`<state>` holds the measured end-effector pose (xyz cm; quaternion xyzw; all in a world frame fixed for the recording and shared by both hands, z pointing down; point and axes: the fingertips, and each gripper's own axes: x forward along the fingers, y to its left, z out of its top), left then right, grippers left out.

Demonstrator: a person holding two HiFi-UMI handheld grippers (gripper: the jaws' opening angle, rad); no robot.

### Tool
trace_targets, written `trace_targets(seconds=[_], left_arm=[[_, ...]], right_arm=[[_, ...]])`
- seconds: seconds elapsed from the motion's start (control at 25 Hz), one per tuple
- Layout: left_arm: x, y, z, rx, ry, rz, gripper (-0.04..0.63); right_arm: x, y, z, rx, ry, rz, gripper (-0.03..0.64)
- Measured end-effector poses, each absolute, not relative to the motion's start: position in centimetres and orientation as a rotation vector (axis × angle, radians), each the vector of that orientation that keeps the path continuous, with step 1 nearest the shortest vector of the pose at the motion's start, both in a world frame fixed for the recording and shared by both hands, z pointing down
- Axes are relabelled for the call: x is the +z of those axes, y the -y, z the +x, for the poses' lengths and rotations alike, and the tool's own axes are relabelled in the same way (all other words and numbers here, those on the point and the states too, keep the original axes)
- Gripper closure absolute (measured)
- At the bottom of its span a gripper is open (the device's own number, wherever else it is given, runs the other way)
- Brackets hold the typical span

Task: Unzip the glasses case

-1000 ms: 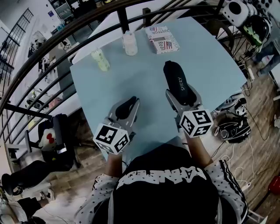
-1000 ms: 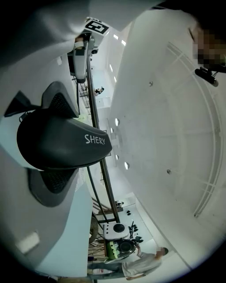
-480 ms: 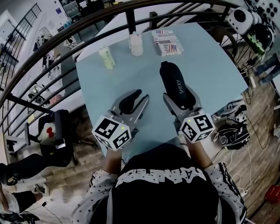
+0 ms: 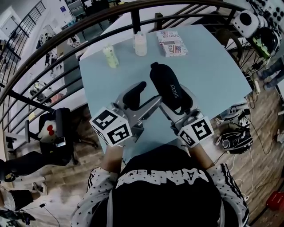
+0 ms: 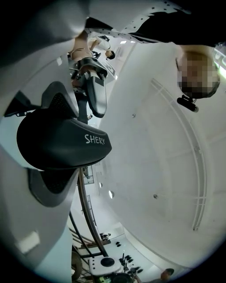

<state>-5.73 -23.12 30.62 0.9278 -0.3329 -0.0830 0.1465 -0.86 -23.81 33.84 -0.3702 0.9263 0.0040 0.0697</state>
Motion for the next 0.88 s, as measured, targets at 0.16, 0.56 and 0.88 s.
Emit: trace_targets(seconds=[0.16,0.56,0.88], left_arm=[[31.0,23.2,-4.9,-0.196,0.942,2.674,0.595],[30.9,23.7,-4.5,-0.243,0.939,2.651,0.595],[32.2,23.5,-4.7,-0.124,0.834,2.651,0.595]], right_arm=[[33.7,23.0,-2.0,0.042,-2.837,-1.035,0.268],[34.2,21.6,-4.3,0.103,-2.893,-0.931,0.268],[35.5,20.8,-4.9,0.319,-3.052,-0.816,0.268]])
